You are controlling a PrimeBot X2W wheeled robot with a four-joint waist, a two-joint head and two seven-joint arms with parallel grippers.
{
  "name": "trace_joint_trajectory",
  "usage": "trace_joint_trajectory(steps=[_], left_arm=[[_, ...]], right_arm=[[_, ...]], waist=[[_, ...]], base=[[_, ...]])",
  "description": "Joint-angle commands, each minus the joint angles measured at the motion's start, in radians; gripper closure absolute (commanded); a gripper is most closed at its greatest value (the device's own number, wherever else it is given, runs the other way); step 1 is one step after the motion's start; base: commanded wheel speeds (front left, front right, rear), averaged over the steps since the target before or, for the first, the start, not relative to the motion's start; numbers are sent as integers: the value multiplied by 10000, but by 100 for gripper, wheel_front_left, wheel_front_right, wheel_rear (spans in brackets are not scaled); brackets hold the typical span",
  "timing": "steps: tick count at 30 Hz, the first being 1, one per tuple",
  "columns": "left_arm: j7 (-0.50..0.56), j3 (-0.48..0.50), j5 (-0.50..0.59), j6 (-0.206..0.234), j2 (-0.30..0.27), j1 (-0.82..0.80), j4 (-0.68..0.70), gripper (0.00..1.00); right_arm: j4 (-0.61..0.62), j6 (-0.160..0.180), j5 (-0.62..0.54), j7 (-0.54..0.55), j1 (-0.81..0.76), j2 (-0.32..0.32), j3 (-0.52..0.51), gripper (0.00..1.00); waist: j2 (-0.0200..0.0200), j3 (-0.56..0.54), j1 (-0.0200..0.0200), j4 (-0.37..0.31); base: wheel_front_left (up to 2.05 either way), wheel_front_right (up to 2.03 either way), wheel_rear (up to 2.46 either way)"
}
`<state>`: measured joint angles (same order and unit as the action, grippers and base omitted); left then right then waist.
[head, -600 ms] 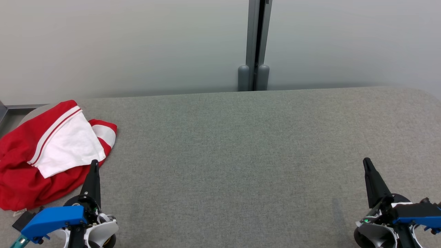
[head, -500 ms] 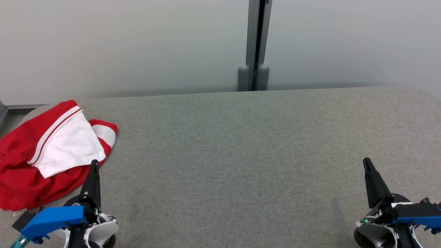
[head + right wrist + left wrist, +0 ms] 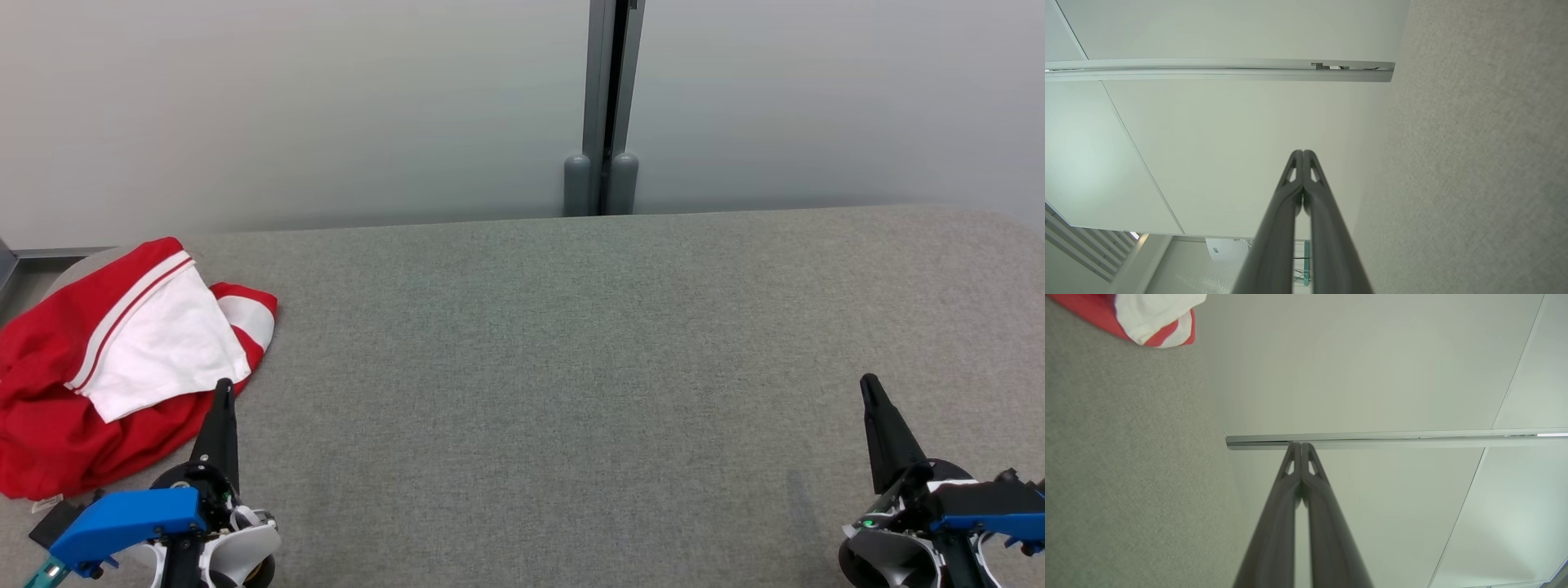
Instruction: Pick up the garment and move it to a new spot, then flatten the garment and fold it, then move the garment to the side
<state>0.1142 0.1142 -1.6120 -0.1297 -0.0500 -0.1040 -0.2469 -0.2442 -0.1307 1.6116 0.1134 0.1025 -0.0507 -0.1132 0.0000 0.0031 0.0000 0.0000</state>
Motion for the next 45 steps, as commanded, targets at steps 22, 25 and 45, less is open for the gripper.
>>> trace_joint_trajectory(steps=[22, 25, 45], left_arm=[[29, 7, -21, -35, -5, -97, 44, 100], [27, 7, -21, -35, -5, -97, 44, 100], [-27, -10, 6, 0, 25, 144, -164, 0]], right_arm=[[-16, 0, 28, 28, 115, 11, -16, 100], [-16, 0, 28, 28, 115, 11, -16, 100], [-159, 4, -4, -17, -112, 23, 24, 0]], waist=[[0, 0, 0, 0], [0, 0, 0, 0], [0, 2, 1, 0]], base=[[0, 0, 0], [0, 0, 0], [0, 0, 0]])
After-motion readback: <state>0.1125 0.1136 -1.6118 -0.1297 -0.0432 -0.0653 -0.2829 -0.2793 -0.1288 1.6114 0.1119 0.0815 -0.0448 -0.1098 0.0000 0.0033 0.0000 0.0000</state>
